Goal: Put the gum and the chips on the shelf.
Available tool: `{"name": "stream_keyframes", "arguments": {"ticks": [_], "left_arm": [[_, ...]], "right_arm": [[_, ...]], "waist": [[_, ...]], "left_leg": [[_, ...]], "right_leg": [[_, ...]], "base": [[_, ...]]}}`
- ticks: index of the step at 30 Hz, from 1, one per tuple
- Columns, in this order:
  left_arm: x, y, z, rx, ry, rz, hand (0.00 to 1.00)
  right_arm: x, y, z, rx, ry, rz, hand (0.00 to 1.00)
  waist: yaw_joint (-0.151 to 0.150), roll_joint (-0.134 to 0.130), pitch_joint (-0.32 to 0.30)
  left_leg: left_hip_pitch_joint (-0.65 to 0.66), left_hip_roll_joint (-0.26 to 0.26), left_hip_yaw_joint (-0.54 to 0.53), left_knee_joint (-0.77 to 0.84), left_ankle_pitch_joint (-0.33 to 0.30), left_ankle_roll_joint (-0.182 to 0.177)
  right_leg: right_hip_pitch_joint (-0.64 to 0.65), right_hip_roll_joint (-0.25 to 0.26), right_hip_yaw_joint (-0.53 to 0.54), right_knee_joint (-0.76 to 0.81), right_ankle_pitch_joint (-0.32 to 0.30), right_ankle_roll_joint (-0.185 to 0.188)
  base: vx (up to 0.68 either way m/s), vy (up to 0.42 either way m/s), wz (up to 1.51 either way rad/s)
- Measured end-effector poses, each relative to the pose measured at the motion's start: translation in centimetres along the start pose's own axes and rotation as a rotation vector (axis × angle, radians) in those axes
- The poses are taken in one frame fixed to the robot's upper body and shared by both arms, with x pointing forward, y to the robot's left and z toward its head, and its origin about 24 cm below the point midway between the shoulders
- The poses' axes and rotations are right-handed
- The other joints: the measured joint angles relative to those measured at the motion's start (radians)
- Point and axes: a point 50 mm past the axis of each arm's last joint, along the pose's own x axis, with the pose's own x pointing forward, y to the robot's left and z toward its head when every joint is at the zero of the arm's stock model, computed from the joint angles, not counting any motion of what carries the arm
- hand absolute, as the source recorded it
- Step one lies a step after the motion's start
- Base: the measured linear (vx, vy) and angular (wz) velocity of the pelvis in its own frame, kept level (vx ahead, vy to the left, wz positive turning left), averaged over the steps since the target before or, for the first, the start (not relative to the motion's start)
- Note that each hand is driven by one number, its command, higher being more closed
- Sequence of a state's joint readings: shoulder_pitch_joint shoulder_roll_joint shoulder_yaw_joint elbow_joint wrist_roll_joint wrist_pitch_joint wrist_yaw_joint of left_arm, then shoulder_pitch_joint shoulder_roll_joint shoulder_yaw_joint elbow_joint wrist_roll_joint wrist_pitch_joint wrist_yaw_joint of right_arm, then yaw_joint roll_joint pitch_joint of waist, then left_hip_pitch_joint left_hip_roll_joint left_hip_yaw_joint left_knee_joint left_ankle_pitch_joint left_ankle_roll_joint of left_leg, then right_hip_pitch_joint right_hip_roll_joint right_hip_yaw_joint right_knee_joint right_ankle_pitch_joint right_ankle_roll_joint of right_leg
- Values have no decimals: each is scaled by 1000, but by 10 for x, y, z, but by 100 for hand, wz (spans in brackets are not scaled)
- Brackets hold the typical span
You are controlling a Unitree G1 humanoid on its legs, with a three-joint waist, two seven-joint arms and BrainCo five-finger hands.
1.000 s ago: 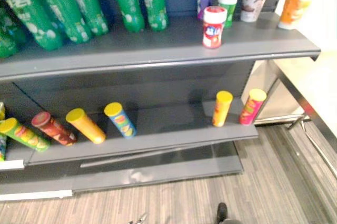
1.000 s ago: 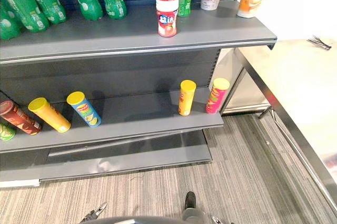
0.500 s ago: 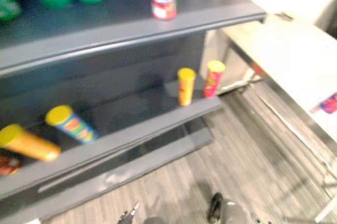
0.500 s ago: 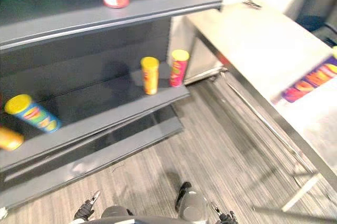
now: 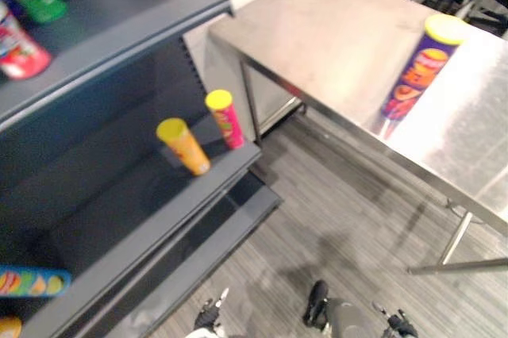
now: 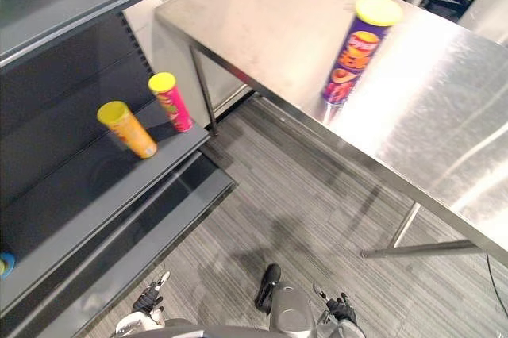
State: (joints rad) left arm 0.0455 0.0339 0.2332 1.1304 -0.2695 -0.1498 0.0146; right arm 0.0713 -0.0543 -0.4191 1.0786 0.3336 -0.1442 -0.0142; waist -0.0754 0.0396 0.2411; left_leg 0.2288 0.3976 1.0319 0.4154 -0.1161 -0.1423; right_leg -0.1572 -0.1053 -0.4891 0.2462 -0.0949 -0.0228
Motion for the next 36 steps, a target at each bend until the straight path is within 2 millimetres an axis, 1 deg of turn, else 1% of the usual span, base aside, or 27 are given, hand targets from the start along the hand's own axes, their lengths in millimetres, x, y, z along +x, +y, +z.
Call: {"name": "stream_keyframes", "arguments": {"ticks": [2,3,4,5,6,7,8,9,10,11,12,14,15,17,18,20,22,23,24,25,26,27,29,31,34,35,36], "left_arm": [[-1,2,-4,-5,20,11,0],[0,2,-4,-5,21,11,0],[0,2,-5,-8,23,13,0],[0,2,-5,-14,24,14,0],[-1,2,-5,-26,24,17,0],[-1,5,-4,-74,18,29,0],[-1,4,-2,-95,4,31,0],[0,3,3,-117,-19,24,0],[0,2,4,-111,-25,19,0],[0,2,3,-106,-25,19,0],[-2,4,3,-87,-37,15,0],[-2,5,4,-78,-50,14,0],[-3,6,2,-74,-46,16,0],[-3,5,2,-65,-46,11,0],[-3,4,3,-62,-48,9,0],[-3,5,2,-53,-43,11,0],[-3,6,-3,-49,-21,15,0],[-3,7,-5,-37,-9,16,0],[-3,8,-5,-22,-9,16,0],[-3,9,-5,-12,-10,17,0],[-3,11,-3,12,-13,17,0],[-3,13,-2,30,-16,16,0],[-3,12,-2,42,-13,15,0],[-3,12,-6,85,6,7,0],[-3,12,-9,101,21,4,0],[-4,11,-10,100,24,3,0],[-4,11,-11,103,30,2,0]], "right_arm": [[0,-1,-1,-4,2,0,0],[-1,-4,-3,16,8,-9,0],[-2,-6,-7,20,24,-18,0],[-2,-8,-8,23,30,-22,0],[-3,-9,-10,28,34,-27,0],[-3,-10,-11,27,34,-30,0],[-3,-10,-10,25,28,-31,0],[-3,-15,-9,20,28,-43,0],[-5,-20,-12,21,35,-58,0],[-6,-23,-14,22,40,-67,0],[-8,-31,-18,24,50,-91,0],[-8,-33,-18,43,46,-100,0],[-8,-33,-16,44,39,-101,0],[-8,-33,-17,43,37,-103,0],[-9,-35,-18,42,40,-108,0],[-10,-35,-19,41,38,-107,0],[-10,-34,-18,40,34,-101,0],[-9,-33,-17,41,31,-96,0],[-10,-28,-22,50,39,-80,0],[-11,-26,-25,53,47,-75,0],[-12,-23,-28,60,56,-70,0],[-13,-19,-32,67,68,-64,0],[-13,-20,-33,68,71,-65,0],[-13,-21,-34,69,74,-67,0],[-15,-26,-37,98,88,-98,0],[-15,-28,-38,105,93,-106,0],[-16,-31,-41,123,103,-124,0]], "waist": [[-9,8,-5],[-20,9,-6],[-28,9,-7],[-28,9,-7],[-28,9,-7],[-23,7,-7],[-19,-4,0],[-7,2,-3],[-2,-8,2],[-1,-8,2],[0,-11,-3],[2,-14,-7],[4,-13,-8],[13,-13,-13],[26,-16,-17],[28,-16,-24],[32,-9,-34],[34,-11,-46],[35,-30,-62],[36,-39,-68],[37,-51,-75],[39,-59,-81],[46,-64,-84],[46,-52,-100],[46,-35,-123],[48,-33,-124],[49,-37,-126]], "left_leg": [[1,18,-1,31,18,5],[1,42,-3,77,28,13],[2,73,-4,137,50,33],[4,90,-7,171,70,39],[0,118,-35,228,109,66],[-31,149,-123,319,166,139],[-80,143,-230,380,102,130],[-158,80,-410,410,-2,101],[-189,42,-482,405,-34,98],[-211,23,-524,399,-52,94],[-259,-17,-580,355,-73,81],[-313,-57,-628,270,-72,79],[-364,-95,-689,155,-67,71],[-388,-135,-745,32,-53,52],[-386,-167,-785,-54,-42,40],[-369,-204,-837,-142,-20,25],[-326,-224,-850,-215,34,28],[-302,-240,-852,-256,84,43],[-285,-267,-837,-275,90,51],[-279,-278,-825,-286,84,62],[-275,-292,-817,-295,82,65],[-261,-316,-795,-316,80,77],[-234,-336,-778,-341,79,86],[-211,-358,-764,-374,81,91],[-198,-372,-763,-412,92,108],[-191,-373,-763,-419,95,110],[-187,-373,-765,-429,99,113]], "right_leg": [[-7,6,7,23,-19,-13],[-18,8,15,59,-46,-19],[-23,16,30,99,-74,-29],[-23,22,37,112,-83,-35],[-19,35,62,122,-93,-46],[-3,55,118,113,-102,-59],[6,70,155,101,-106,-66],[35,88,213,82,-112,-69],[66,98,235,65,-112,-68],[89,104,252,53,-116,-69],[130,111,280,32,-120,-58],[146,118,322,19,-120,-52],[146,122,356,11,-113,-39],[148,123,391,6,-111,-31],[155,123,420,0,-110,-21],[166,124,453,1,-110,-12],[178,131,487,4,-123,10],[180,126,504,11,-135,30],[178,98,511,10,-139,49],[182,86,516,-1,-142,55],[184,70,522,-9,-137,65],[195,45,523,-36,-131,77],[216,24,524,-65,-121,92],[230,3,525,-91,-111,108],[232,-3,524,-107,-106,115],[234,-3,524,-108,-106,115],[235,-1,521,-110,-106,114]], "base": [[53,-51,-36],[91,-86,-40],[105,-116,-42],[118,-166,-51],[120,-194,-84],[121,-156,-107],[109,-113,-139],[93,-47,-121],[84,-53,-100],[69,-22,-74],[51,-6,-63],[87,38,-81],[92,60,-82],[118,80,-70],[164,107,-63],[197,154,-62],[209,219,-53],[200,272,-40],[222,317,-34],[167,259,-22],[187,288,-19],[144,234,-18],[104,194,-22],[71,152,-17],[38,61,-2],[0,0,0],[0,0,0]]}}
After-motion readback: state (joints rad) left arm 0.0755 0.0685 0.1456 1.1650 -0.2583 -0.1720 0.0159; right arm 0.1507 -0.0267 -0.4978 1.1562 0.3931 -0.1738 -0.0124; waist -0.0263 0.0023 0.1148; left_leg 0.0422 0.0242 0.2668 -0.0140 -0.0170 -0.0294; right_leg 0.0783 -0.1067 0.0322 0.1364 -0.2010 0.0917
